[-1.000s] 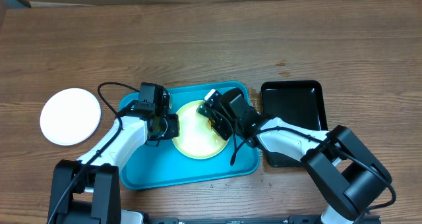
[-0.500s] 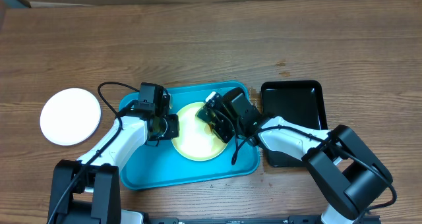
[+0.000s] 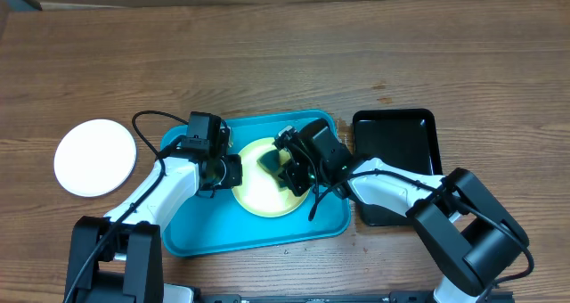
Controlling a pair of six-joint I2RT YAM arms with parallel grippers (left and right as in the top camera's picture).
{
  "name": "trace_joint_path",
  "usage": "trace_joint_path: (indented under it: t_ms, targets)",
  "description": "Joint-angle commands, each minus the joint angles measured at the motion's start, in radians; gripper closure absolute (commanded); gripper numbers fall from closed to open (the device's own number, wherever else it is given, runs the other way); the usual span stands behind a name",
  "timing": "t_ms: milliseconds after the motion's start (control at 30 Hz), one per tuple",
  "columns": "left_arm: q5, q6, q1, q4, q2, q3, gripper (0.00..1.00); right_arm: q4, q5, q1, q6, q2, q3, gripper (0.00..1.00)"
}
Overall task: Clean dirty plates on tray and stack at the side
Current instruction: 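Scrub the yellow plate center with the right gripper's sponge in circles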
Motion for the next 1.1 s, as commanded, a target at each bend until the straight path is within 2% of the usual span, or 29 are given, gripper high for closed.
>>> trace_joint_path:
  t_ms: [0, 133, 333, 467, 633, 700, 1067]
  targets:
    - [0.0, 0.011, -0.002, 0.004, 0.006, -0.01, 0.96, 0.08, -0.198, 0.0, 0.124, 0.008, 0.01, 0.87]
    - [0.0, 0.012, -0.002, 0.004, 0.006, -0.01, 0.96, 0.143, -0.298, -0.01, 0.221, 0.008, 0.076, 0.89]
    - [0.0, 0.012, -0.002, 0.003, 0.006, -0.01, 0.96, 0.146, -0.442, -0.061, 0.349, 0.006, 0.192, 0.94]
    - [0.0, 0.011, -0.002, 0.003, 0.006, -0.01, 0.96, 0.086, -0.431, -0.104, 0.459, 0.006, 0.195, 0.96]
    - [0.001, 0.011, -0.002, 0.004, 0.006, -0.01, 0.96, -0.167, -0.245, -0.106, 0.459, 0.006, 0.193, 0.96]
    - [0.001, 0.011, -0.002, 0.004, 0.006, -0.01, 0.96, -0.22, -0.185, -0.088, 0.459, 0.006, 0.185, 0.96]
    - [0.001, 0.011, -0.002, 0.003, 0.006, -0.01, 0.96, -0.107, -0.188, -0.06, 0.692, 0.007, 0.119, 0.96]
